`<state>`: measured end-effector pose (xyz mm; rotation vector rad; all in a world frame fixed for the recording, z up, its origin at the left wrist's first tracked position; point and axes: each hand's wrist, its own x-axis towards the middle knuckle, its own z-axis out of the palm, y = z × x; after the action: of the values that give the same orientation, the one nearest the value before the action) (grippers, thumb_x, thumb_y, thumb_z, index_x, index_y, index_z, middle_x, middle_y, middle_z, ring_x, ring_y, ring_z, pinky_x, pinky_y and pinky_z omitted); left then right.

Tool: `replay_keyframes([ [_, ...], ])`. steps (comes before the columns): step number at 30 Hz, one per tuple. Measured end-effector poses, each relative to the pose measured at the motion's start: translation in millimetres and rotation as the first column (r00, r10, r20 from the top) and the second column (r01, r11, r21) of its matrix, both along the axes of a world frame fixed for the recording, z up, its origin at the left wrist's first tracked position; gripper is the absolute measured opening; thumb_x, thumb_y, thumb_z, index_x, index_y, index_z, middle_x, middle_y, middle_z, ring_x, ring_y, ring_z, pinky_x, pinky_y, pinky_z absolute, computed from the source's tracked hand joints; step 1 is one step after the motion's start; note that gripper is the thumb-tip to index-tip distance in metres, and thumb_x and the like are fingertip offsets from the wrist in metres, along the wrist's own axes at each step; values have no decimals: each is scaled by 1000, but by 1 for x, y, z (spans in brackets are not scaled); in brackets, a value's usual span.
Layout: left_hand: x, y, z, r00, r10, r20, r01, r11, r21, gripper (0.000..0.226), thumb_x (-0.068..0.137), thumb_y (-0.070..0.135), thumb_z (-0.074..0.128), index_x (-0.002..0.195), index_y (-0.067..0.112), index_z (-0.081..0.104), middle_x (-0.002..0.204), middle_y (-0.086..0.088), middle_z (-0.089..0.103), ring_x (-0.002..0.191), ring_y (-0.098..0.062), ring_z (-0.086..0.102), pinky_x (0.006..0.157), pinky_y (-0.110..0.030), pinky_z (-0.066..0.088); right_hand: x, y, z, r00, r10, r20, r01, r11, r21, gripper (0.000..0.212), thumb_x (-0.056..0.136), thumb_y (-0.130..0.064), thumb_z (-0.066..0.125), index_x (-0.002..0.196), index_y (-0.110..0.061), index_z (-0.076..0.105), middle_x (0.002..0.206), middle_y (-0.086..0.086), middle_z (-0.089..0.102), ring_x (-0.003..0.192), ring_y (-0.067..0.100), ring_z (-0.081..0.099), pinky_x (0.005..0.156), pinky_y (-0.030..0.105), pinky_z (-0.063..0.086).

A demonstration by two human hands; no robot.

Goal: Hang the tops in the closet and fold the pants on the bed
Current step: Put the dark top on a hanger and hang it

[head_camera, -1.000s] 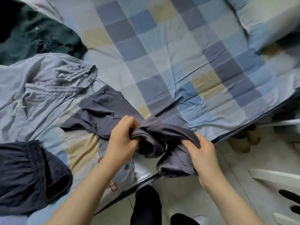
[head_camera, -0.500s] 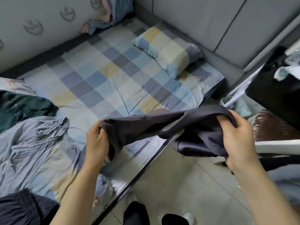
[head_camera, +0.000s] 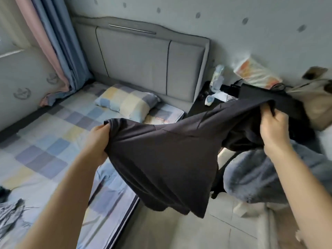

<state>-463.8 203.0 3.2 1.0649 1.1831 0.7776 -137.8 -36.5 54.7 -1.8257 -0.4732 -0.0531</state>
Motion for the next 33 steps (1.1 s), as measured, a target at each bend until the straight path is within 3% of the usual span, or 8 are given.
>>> replay_keyframes([
  [3,56,-20,13,997,-48,56,51,998,-45,16,95,19,54,95,12,69,91,-12,71,79,-25,68,75,-37,56,37,-46,18,991,-55,119,64,995,-73,44,93,-41,43,85,-1,59,86,13,62,82,24,55,74,36,39],
  [9,138,-51,20,963,17,268,58,961,-271,16,95,7,44,80,10,50,71,-6,49,53,-13,52,46,-21,47,65,-115,73,870,5,493,183,925,-333,53,91,-44,39,69,1,54,65,24,55,63,33,50,60,42,36],
  [15,227,-124,43,909,-371,189,383,923,-29,15,88,2,56,94,13,64,83,-3,57,74,-13,54,71,-24,41,50,-111,123,936,252,-245,-254,967,23,10,87,-10,62,90,-5,70,88,9,71,81,21,65,78,32,50],
  [18,244,-163,63,525,-846,89,835,532,140,43,84,12,68,122,32,63,119,11,65,108,0,60,88,-15,47,47,-107,145,789,370,-490,-331,928,168,18,90,-14,60,73,-11,65,62,4,65,57,15,63,57,21,53],
  [21,259,-200,79,151,-987,62,937,163,309,56,80,14,76,131,27,56,127,8,65,119,-8,59,92,-19,49,41,-101,167,706,465,-534,-418,882,216,31,89,-15,59,59,-11,65,53,4,63,46,15,62,45,21,52],
  [25,281,-224,95,290,-931,-220,844,141,517,30,82,6,74,97,30,64,88,28,71,87,16,61,73,-5,46,34,-101,197,703,552,-448,-540,825,169,24,85,-16,62,67,-8,75,70,7,71,61,15,68,52,23,55],
  [28,291,-205,102,402,-885,-235,818,232,526,14,82,-3,70,92,7,69,84,3,74,77,1,61,66,-19,52,34,-114,217,771,534,-347,-565,825,14,41,68,-22,71,104,-3,71,101,12,72,81,14,69,67,22,58],
  [33,304,-179,123,587,-790,-174,708,398,583,13,76,-10,52,72,0,57,63,-7,50,62,-9,44,60,-29,32,33,-135,225,880,461,114,-316,748,-583,63,56,-64,72,112,-37,60,109,-5,67,98,13,63,91,34,51],
])
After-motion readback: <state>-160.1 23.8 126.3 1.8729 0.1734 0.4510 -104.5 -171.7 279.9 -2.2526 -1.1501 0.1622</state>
